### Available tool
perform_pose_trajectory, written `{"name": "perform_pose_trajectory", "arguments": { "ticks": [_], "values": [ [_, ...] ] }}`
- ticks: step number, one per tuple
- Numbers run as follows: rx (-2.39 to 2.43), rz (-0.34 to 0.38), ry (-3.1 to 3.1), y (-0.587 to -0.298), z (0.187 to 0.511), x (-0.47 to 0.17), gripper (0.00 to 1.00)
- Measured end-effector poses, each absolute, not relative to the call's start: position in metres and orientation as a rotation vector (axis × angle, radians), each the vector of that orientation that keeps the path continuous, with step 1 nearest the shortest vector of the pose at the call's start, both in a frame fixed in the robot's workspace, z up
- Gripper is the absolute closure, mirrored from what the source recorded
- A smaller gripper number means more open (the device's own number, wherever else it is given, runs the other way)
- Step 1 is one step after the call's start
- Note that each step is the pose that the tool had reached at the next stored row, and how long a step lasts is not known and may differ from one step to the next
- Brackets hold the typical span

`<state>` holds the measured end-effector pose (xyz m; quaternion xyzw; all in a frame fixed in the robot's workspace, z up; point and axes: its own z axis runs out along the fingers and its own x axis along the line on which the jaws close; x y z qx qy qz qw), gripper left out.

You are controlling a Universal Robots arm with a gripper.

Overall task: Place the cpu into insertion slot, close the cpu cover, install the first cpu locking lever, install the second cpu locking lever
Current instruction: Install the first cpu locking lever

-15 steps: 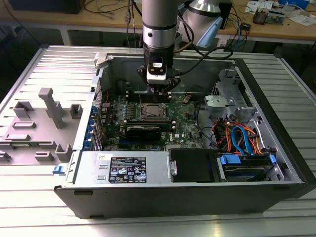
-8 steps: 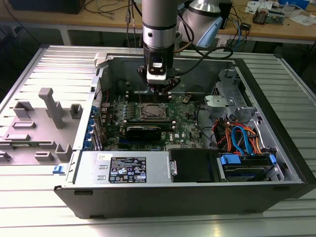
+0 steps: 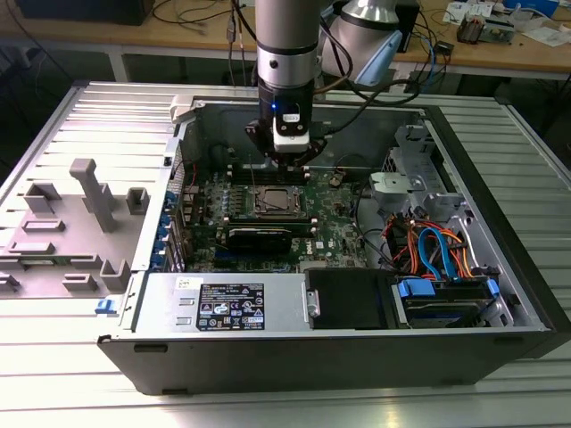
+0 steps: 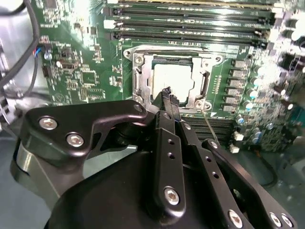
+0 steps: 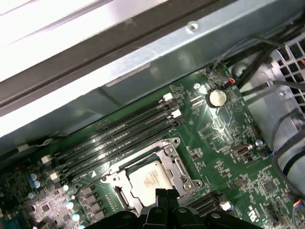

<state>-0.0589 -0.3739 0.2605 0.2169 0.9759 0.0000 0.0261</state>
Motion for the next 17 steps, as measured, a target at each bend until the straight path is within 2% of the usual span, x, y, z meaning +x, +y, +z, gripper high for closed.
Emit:
{"name": "perform_pose_trajectory", "arguments": {
  "ticks": [17],
  "values": [
    [0.266, 0.023, 3.105, -0.3739, 0.2597, -0.0597, 0.89]
  ]
}}
